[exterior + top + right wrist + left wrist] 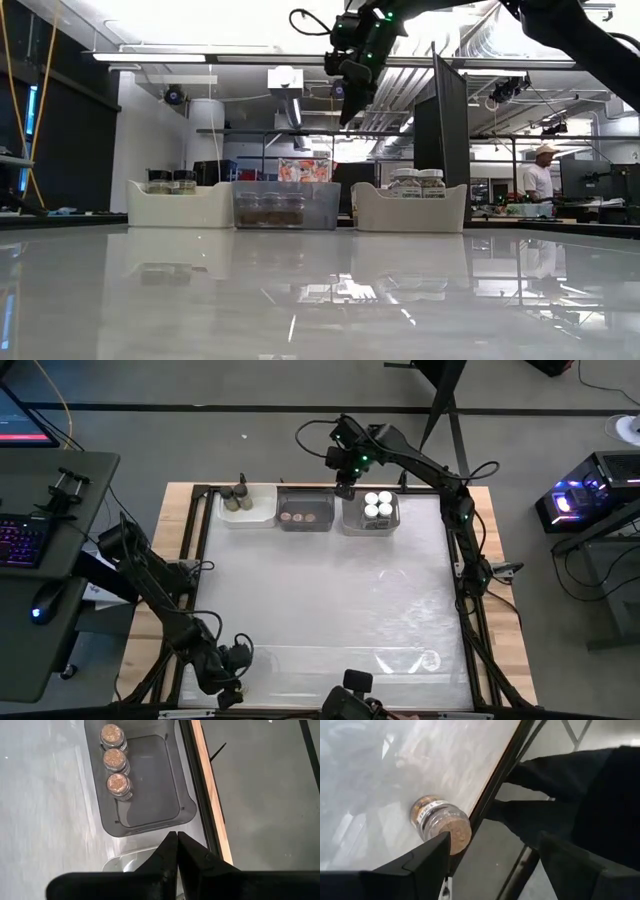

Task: Sort spices by type
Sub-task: Put the brown seasoning bottle into the black bin

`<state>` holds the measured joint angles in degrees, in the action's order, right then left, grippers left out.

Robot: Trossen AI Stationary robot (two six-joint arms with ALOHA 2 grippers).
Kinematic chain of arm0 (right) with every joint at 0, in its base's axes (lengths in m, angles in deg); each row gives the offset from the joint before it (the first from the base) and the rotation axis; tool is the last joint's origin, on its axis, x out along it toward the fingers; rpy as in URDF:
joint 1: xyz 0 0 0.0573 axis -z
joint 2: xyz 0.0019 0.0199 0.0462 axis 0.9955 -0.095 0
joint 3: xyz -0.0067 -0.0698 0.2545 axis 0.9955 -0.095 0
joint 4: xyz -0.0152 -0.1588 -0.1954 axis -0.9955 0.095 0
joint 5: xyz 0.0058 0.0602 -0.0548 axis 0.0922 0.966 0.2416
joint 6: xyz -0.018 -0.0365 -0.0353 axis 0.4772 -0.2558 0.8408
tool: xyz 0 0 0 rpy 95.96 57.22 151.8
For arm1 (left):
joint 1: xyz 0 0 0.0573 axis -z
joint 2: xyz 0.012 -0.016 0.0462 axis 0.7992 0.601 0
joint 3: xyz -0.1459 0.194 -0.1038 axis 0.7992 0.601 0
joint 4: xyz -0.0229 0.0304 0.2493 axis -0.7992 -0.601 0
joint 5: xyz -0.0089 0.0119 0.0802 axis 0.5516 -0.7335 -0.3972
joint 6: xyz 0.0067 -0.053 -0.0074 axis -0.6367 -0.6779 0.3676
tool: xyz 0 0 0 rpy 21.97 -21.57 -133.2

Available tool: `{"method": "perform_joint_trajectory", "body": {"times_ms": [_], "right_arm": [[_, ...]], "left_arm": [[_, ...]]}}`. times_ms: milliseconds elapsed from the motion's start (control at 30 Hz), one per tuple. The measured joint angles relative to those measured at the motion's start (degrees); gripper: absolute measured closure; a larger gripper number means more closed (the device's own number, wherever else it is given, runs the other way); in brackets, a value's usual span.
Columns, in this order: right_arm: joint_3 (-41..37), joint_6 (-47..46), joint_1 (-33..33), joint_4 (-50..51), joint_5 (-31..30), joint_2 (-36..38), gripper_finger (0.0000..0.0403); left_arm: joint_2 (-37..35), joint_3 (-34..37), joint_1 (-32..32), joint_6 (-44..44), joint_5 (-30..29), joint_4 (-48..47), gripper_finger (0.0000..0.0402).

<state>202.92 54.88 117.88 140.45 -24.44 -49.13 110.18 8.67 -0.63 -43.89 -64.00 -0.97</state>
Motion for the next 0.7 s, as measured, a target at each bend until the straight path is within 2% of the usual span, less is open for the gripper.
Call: {"method": "perform_joint_trajectory", "body": {"times_ms": [67,200,400,600,700], "right_arm": [[0.00,-0.46,-0.06,0.01,-0.01,-0.02,0.0403],[0.00,-0.77,-0.64,0.02,-0.04,-0.02,0.0403],[0.00,-0.55,-1.50,0.04,-0.04,-0.02,0.0403],[0.00,-0.55,-1.57,0.65,-0.07,-0.02,0.0403],[0.00,-0.55,-1.57,0.87,-0.09,-0.02,0.0403]], "left_arm": [[-0.02,0.00,0.20,-1.18,0.10,-0.25,0.0116],[-0.02,0.00,0.48,2.48,0.10,-1.11,0.0115],[-0.02,0.00,0.09,-1.18,0.24,-9.35,0.0115],[0.00,-1.47,0.27,-1.02,-2.86,-8.65,0.0115],[0.46,-4.21,0.57,-0.16,-5.13,-12.90,0.0115]]}}
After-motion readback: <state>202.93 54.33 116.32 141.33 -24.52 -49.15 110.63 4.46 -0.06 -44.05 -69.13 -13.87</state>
